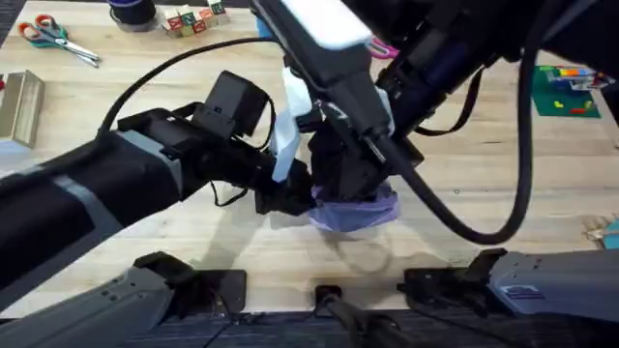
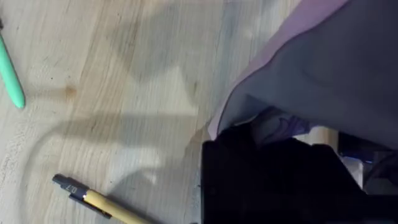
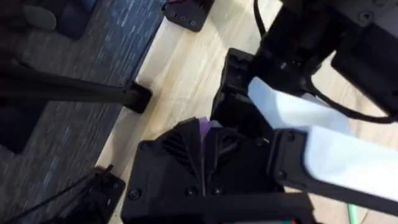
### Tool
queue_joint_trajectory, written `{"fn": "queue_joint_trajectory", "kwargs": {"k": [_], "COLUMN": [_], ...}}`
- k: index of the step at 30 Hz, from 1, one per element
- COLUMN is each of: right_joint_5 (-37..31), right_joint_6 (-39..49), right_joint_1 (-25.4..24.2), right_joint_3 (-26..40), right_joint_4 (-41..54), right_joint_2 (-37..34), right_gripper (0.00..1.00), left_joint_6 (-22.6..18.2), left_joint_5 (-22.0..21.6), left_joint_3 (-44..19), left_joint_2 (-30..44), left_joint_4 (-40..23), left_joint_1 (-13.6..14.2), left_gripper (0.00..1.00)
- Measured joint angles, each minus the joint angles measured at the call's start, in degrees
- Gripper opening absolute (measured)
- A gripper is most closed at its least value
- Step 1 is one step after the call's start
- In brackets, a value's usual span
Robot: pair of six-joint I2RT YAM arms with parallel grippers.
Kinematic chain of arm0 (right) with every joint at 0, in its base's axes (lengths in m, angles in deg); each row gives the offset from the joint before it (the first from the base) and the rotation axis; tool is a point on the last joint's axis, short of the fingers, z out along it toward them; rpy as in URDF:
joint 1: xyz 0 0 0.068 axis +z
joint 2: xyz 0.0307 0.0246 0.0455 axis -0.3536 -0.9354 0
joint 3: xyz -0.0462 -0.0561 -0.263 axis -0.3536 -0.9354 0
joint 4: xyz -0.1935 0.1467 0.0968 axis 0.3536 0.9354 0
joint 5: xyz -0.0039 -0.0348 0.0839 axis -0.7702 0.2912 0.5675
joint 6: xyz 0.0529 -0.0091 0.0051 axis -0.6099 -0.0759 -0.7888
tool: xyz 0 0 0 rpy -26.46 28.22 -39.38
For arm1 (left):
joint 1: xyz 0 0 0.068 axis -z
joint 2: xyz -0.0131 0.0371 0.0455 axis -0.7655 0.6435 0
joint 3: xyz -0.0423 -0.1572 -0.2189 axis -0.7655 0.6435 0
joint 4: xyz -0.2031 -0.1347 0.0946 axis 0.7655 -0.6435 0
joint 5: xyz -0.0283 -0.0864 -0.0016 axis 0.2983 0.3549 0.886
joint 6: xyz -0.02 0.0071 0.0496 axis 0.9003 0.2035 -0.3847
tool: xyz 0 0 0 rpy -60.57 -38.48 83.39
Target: Unzip the bag, pick up the pens from the table one at a time and place them inside, then zip the bag closed.
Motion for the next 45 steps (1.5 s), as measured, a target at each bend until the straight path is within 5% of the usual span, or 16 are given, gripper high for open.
{"fn": "queue_joint_trajectory", "kwargs": {"k": [34, 36, 42, 45], "right_joint_5": [-2.3, -3.9, -7.5, -10.1], "right_joint_6": [0.0, 0.0, 0.3, 0.0], "right_joint_1": [0.3, 0.4, 1.6, 1.5], "right_joint_3": [1.8, 2.0, 3.1, 3.2], "right_joint_4": [3.1, 4.4, 8.3, 7.9], "right_joint_2": [1.7, 2.3, 4.4, 4.9], "right_gripper": [0.038, 0.133, 0.958, 0.994], "left_joint_6": [0.1, 0.1, 2.8, 2.0], "left_joint_5": [-0.2, -0.3, 1.0, 0.2], "left_joint_3": [0.0, 0.0, 0.0, 0.0], "left_joint_2": [0.0, 0.0, 0.2, 0.3], "left_joint_4": [0.8, 1.0, 2.8, 2.5], "left_joint_1": [0.1, 0.2, -0.4, 0.2], "left_gripper": [0.041, 0.041, 0.041, 0.041]}}
